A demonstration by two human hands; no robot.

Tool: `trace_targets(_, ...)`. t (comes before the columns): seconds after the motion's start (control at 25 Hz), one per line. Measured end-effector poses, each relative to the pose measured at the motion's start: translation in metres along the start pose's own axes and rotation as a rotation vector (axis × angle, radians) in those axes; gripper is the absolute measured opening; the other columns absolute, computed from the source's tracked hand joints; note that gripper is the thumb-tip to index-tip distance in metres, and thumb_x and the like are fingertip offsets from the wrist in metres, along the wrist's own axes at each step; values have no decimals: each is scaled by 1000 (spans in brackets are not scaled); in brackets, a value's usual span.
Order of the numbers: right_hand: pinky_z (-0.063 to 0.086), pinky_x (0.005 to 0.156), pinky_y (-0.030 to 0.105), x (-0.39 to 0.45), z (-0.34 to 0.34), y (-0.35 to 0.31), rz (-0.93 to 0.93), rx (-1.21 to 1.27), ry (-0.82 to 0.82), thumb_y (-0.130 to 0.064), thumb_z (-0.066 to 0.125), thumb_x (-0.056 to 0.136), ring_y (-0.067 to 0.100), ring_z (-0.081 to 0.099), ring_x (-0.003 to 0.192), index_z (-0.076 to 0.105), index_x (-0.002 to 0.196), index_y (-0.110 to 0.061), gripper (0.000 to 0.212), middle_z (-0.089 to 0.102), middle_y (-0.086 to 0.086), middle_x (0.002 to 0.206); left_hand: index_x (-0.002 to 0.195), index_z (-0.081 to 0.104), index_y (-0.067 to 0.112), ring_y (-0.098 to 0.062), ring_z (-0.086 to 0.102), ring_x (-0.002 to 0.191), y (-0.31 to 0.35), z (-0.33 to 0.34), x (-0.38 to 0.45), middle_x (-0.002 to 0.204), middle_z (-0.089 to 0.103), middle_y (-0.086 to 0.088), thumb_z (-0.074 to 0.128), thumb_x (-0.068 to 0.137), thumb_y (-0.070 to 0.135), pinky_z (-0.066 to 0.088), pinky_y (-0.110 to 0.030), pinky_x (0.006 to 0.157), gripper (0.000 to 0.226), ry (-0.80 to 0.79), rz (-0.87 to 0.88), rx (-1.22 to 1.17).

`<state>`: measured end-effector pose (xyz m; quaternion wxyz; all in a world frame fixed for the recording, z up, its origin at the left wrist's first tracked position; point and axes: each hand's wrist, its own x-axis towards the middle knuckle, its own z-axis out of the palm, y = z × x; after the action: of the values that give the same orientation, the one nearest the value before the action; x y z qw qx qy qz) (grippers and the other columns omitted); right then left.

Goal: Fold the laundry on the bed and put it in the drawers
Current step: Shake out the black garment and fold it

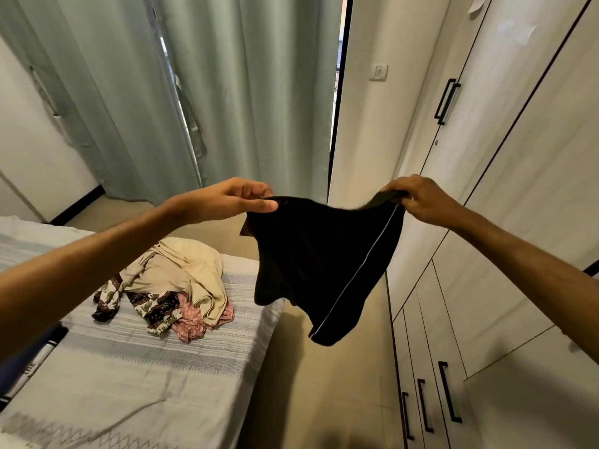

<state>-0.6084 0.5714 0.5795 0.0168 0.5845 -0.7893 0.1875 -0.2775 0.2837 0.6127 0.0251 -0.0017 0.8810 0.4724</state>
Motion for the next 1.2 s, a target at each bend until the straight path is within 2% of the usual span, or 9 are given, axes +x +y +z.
trace_targets(0.08,43,83,36,5,3,-14,-81,-54,-128,6,52,79,11,50,92,78,90,-39,53,72,-22,114,106,66,3,-18,67,78,17,6,6,84,67,-6,56,108,26,51,-28,72,25,19,16,-1)
trace_targets(0.2,48,75,23,3,7,-33,45,274,-357,15,49,79,4,66,77,73,70,-18,42,76,-10,80,103,72,20,-6,71,76,26,2,13,79,70,9,61,104,33,50,-18,67,17,132,-1,307)
trace_targets(0.28,41,54,24,-4,-2,-36,234,499,-355,1,54,87,5,54,47,64,68,-8,23,59,-5,54,102,72,25,-4,69,77,22,-7,12,78,68,13,61,103,39,50,-21,69,18,162,-8,577)
trace_targets(0.36,29,53,29,-11,-18,-34,301,711,-366,-21,55,87,13,39,44,53,68,-7,25,42,4,54,102,70,23,-3,67,76,14,-12,4,79,65,13,57,101,48,52,-25,68,28,194,-35,644)
trace_targets(0.56,51,81,38,-12,-58,-42,160,532,-513,-38,61,103,26,71,87,80,109,-16,30,75,14,93,87,68,15,-20,64,71,15,-12,-3,72,62,-2,61,93,65,48,-33,64,51,289,-24,407)
trace_targets(0.68,39,68,32,-6,-71,-30,147,617,-364,-31,63,102,21,52,76,79,117,-16,26,73,3,89,83,64,2,-26,55,71,23,-12,-13,72,52,-13,60,101,50,42,-31,70,51,69,-1,79)
trace_targets(0.8,36,61,29,-5,-74,-7,166,598,-377,-29,65,101,24,39,68,79,114,-15,24,56,10,78,86,74,25,-14,64,80,19,-12,-27,81,66,2,49,107,39,49,-25,81,35,-90,-30,-52)
trace_targets(1.0,47,68,25,-1,-47,6,92,10,-364,-33,71,96,17,68,74,79,97,-13,21,67,-5,75,95,64,37,-14,53,92,-7,-12,-17,81,62,10,13,88,88,45,-44,93,72,20,-88,1121)
trace_targets(1.2,48,71,36,2,-41,7,-53,-299,-169,-36,63,100,18,56,97,73,89,-19,23,52,-5,109,107,67,33,-13,49,96,-11,-13,-10,104,60,10,14,96,79,41,-35,82,71,183,112,1293)
